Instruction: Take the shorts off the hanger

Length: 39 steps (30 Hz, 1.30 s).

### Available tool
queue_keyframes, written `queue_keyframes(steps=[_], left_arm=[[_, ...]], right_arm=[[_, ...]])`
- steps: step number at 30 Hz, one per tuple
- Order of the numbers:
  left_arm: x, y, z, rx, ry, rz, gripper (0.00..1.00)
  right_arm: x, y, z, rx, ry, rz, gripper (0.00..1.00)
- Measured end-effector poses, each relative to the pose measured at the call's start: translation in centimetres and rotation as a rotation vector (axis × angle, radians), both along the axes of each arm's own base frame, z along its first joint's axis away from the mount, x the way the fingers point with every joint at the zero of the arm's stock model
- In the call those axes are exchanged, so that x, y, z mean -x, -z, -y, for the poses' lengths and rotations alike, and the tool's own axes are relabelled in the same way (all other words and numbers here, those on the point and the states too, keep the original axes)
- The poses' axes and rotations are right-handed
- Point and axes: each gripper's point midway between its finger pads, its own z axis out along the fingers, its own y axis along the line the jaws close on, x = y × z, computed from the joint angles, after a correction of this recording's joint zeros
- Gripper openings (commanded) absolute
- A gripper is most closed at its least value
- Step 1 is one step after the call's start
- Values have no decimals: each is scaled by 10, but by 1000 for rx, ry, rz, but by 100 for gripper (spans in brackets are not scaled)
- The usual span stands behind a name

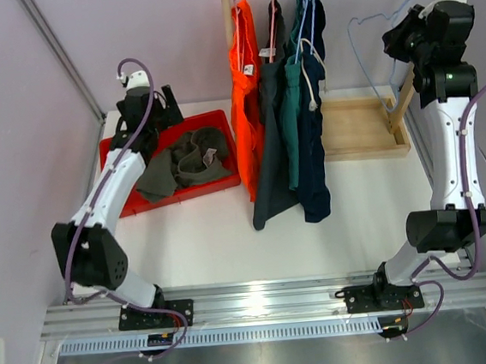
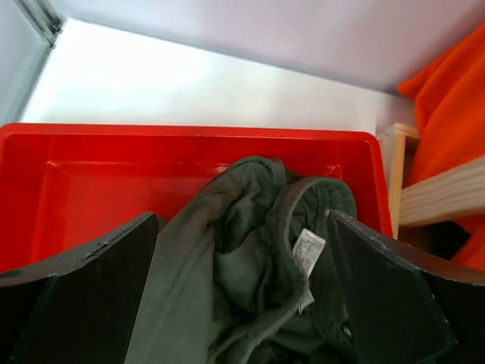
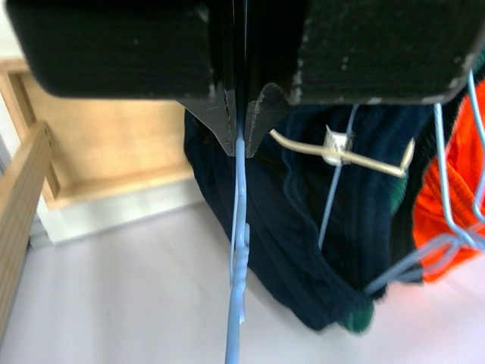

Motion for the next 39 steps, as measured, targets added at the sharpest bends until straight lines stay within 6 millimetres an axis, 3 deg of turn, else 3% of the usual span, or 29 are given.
queue_keyframes(steps=[2, 6, 10, 14, 19, 21, 27, 30, 34, 39], left_arm=[[17, -15, 0, 3, 3, 33, 99], [49, -69, 7, 19, 28, 175, 99], [56, -99, 10, 39, 34, 265, 99], [49, -86, 12, 33, 34, 238, 99], [43, -67, 14, 23, 35, 195, 99], [42, -66, 14, 23, 36, 192, 99], [42, -67, 15, 25, 38, 196, 99], [42, -67, 15, 26, 39, 196, 99], [42, -67, 16, 27, 43, 196, 99], [42, -66, 17, 27, 45, 195, 99]], right_arm=[[-10, -6, 2, 1, 3, 18, 0], [-32, -10, 5, -6, 8, 24, 0], [-50, -8, 4, -21, 7, 19, 0], [-54, -9, 5, -36, 16, 9, 0], [-35, -15, -6, -40, 12, 20, 0], [-23, -27, -11, -36, 9, 47, 0], [10, -98, -14, -24, 11, 224, 0], [15, -110, -11, -15, 18, 254, 0], [-7, -99, -4, -15, 22, 231, 0], [-69, -58, 15, -34, 48, 184, 0]])
